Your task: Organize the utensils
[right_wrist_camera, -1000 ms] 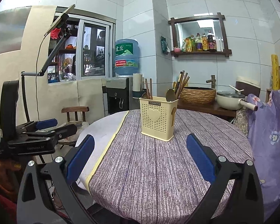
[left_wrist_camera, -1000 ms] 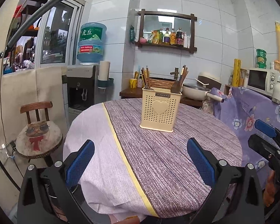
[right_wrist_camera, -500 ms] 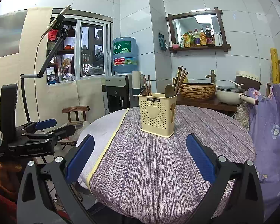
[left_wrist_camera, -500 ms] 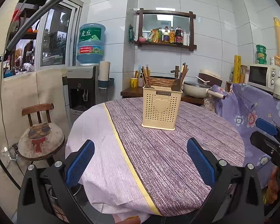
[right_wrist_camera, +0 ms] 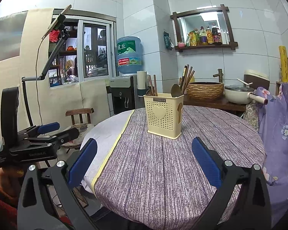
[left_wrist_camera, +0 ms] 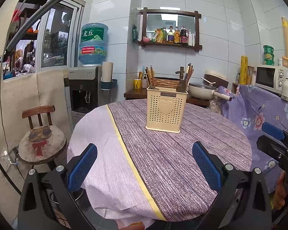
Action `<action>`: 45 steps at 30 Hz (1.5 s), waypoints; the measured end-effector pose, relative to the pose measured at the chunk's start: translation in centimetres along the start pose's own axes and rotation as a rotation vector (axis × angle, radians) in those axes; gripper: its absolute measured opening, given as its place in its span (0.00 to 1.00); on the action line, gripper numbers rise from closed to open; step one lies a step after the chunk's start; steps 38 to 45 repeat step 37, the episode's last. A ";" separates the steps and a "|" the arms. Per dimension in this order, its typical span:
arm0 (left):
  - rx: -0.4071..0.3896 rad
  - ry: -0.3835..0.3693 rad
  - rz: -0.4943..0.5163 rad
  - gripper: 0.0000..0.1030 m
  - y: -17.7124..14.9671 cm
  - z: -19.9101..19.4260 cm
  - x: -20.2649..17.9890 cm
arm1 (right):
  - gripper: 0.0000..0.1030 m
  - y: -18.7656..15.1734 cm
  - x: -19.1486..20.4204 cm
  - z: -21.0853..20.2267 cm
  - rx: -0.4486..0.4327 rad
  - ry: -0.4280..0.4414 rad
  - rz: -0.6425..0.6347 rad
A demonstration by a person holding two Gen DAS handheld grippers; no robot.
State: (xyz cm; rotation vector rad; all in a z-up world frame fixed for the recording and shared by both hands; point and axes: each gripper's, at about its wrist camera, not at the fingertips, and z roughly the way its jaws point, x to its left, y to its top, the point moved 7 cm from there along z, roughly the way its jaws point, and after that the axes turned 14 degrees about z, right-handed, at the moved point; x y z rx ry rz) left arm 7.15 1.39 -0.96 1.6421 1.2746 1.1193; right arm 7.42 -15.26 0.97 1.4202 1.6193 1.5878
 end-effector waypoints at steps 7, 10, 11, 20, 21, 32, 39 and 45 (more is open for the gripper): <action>0.005 0.001 -0.003 0.95 -0.1 0.2 0.0 | 0.95 -0.1 0.0 0.2 0.007 -0.002 0.001; 0.008 0.000 -0.002 0.95 -0.2 0.2 0.1 | 0.95 -0.2 0.0 0.2 0.008 -0.003 0.002; 0.008 0.000 -0.003 0.95 -0.1 0.2 0.1 | 0.95 -0.2 0.0 0.2 0.008 -0.002 0.004; 0.013 0.000 -0.007 0.95 -0.3 0.4 0.1 | 0.95 -0.2 -0.3 0.4 0.014 -0.006 0.011; 0.014 -0.004 -0.009 0.95 -0.3 0.4 0.1 | 0.95 -0.3 -0.4 0.4 0.014 -0.006 0.011; 0.027 -0.008 -0.012 0.95 -0.4 0.5 -0.2 | 0.95 -0.5 -0.5 0.4 0.019 -0.009 0.021; 0.035 -0.005 -0.009 0.95 -0.3 0.7 -0.2 | 0.95 -0.5 -0.6 0.4 0.019 -0.008 0.022; 0.035 -0.005 -0.009 0.95 -0.3 0.7 -0.2 | 0.95 -0.5 -0.6 0.4 0.019 -0.008 0.022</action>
